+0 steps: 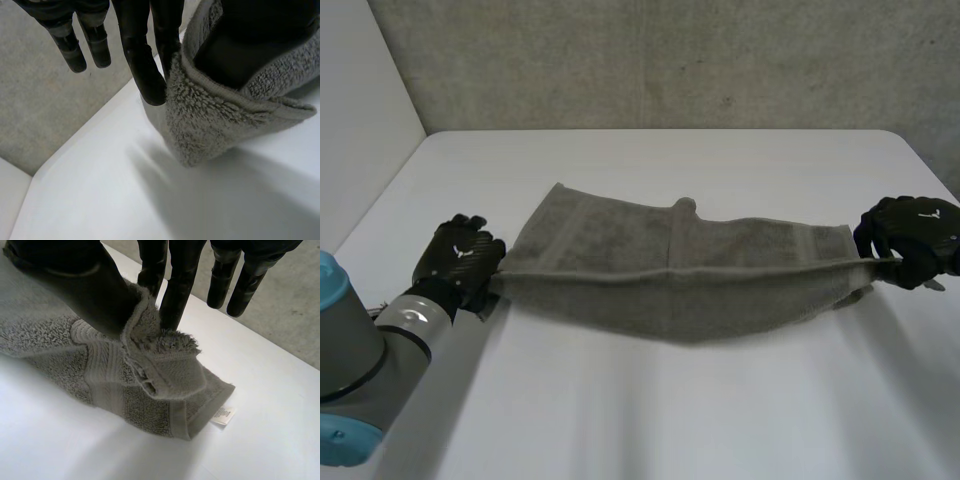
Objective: Fold the towel.
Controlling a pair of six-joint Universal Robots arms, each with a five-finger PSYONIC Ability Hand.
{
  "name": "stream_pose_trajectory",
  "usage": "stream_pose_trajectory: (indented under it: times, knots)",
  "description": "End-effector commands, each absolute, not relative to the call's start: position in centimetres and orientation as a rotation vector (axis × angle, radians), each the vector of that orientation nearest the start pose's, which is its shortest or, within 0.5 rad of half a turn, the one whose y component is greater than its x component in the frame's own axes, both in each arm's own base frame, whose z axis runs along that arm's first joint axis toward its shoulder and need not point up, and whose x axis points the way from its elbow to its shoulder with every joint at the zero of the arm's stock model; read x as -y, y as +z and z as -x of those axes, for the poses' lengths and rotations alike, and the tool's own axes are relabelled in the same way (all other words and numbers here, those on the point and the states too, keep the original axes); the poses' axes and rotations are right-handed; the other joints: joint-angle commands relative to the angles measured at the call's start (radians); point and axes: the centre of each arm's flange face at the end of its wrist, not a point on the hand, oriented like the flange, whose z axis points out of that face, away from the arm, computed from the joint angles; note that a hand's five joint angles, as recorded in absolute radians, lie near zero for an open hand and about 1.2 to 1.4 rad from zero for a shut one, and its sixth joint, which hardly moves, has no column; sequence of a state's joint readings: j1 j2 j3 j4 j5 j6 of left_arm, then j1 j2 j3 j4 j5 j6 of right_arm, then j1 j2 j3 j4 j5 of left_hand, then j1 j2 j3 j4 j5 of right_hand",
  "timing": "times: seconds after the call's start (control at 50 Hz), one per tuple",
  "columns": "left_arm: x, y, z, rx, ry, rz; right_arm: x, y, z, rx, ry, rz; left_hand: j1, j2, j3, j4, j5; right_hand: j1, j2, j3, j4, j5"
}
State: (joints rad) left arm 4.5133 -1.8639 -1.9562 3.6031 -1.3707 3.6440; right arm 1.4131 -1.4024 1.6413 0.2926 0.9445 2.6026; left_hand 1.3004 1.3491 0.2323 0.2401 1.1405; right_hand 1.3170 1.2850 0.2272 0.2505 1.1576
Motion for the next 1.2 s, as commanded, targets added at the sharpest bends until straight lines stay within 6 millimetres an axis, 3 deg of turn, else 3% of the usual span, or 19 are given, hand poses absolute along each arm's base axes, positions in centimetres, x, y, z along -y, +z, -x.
stream_pose_trajectory:
  times: [0.02,0.2,0.24,0.26,0.28,0.3,0.32,0.34,0.36,0.4,0.48,0.58,0.62,0.64,0.68,0.78,0.94,1.08,1.2]
  knots:
    - [28.8,17.6,21.6,-2.138,-2.049,-1.071,30.6,23.8,-14.5,-2.290,-1.642,1.000,0.096,0.047,-0.058,-0.066,0.081,0.079,0.111,-0.053,-0.076,0.064]
    - [36.9,24.0,23.7,-1.850,-2.283,-1.003,36.3,27.9,-18.2,-2.103,-1.908,1.159,0.096,0.047,-0.058,-0.066,0.081,0.079,0.111,-0.053,-0.076,0.064]
    - [39.0,29.3,24.1,-1.668,-2.413,-0.917,38.7,33.7,-20.2,-1.891,-2.226,1.112,0.096,0.047,-0.058,-0.066,0.081,0.079,0.111,-0.053,-0.076,0.064]
    - [39.0,29.3,24.1,-1.667,-2.414,-0.917,38.7,33.7,-20.2,-1.889,-2.228,1.112,0.096,0.047,-0.058,-0.066,0.081,0.079,0.111,-0.053,-0.076,0.064]
    - [39.4,32.2,24.3,-1.569,-2.489,-0.869,39.4,36.5,-20.2,-1.774,-2.374,1.036,0.096,0.047,-0.058,-0.066,0.081,0.079,0.111,-0.053,-0.076,0.064]
    - [39.4,32.3,24.3,-1.568,-2.490,-0.869,39.8,39.5,-20.1,-1.636,-2.503,0.925,0.096,0.047,-0.058,-0.066,0.081,0.079,0.111,-0.053,-0.076,0.064]
    - [39.3,35.2,24.5,-1.483,-2.578,-0.813,39.8,39.5,-20.1,-1.634,-2.504,0.924,0.096,0.047,-0.058,-0.066,0.081,0.079,0.111,-0.053,-0.076,0.064]
    - [38.6,38.4,24.7,-1.395,-2.680,-0.760,39.8,42.2,-19.8,-1.496,-2.592,0.803,0.096,0.047,-0.058,-0.066,0.081,0.079,0.111,-0.053,-0.076,0.064]
    - [38.6,38.4,24.7,-1.394,-2.681,-0.759,39.7,42.3,-19.8,-1.495,-2.593,0.801,0.096,0.047,-0.058,-0.066,0.081,0.079,0.111,-0.053,-0.076,0.064]
    - [36.6,43.9,24.0,-1.244,-2.884,-0.639,38.5,46.3,-19.5,-1.259,-2.666,0.644,0.096,0.047,-0.058,-0.066,0.081,0.079,0.111,-0.053,-0.076,0.064]
    - [35.1,46.4,23.4,-1.169,-3.040,-0.561,37.9,46.7,-19.4,-1.217,-2.631,0.613,0.096,0.047,-0.058,-0.066,0.081,0.079,0.111,-0.053,-0.076,0.064]
    - [35.6,44.2,21.9,-1.268,-3.029,-0.531,37.3,44.0,-19.8,-1.304,-2.527,0.680,0.096,0.047,-0.058,-0.066,0.081,0.079,0.111,-0.053,-0.076,0.064]
    - [36.5,40.1,20.5,-1.444,-2.920,-0.545,36.9,40.4,-20.2,-1.377,-2.402,0.759,0.096,0.047,-0.058,-0.066,0.081,0.079,0.111,-0.053,-0.076,0.064]
    - [36.5,40.0,20.5,-1.445,-2.920,-0.545,36.9,40.4,-20.2,-1.377,-2.402,0.760,0.096,0.047,-0.058,-0.066,0.081,0.079,0.111,-0.053,-0.076,0.064]
    - [36.8,37.5,20.1,-1.548,-2.860,-0.570,36.7,36.3,-20.4,-1.444,-2.276,0.829,0.096,0.047,-0.058,-0.066,0.081,0.079,0.111,-0.053,-0.076,0.064]
    - [36.7,28.4,18.4,-1.786,-2.662,-0.688,34.8,30.5,-20.4,-1.551,-2.093,0.911,0.096,0.047,-0.058,-0.066,0.081,0.079,0.111,-0.053,-0.076,0.064]
    - [34.4,21.2,18.0,-1.891,-2.466,-0.900,31.0,22.6,-19.9,-1.726,-1.866,1.073,0.096,0.047,-0.058,-0.066,0.081,0.079,0.111,-0.053,-0.076,0.064]
    - [33.1,22.1,18.3,-1.855,-2.473,-0.941,29.7,22.2,-18.3,-1.857,-1.803,1.161,0.096,0.047,-0.058,-0.066,0.081,0.079,0.111,-0.053,-0.076,0.064]
    - [30.6,24.7,18.4,-1.845,-2.487,-0.944,28.1,25.6,-17.4,-1.897,-1.806,1.146,0.096,0.047,-0.058,-0.066,0.081,0.079,0.111,-0.053,-0.076,0.064]
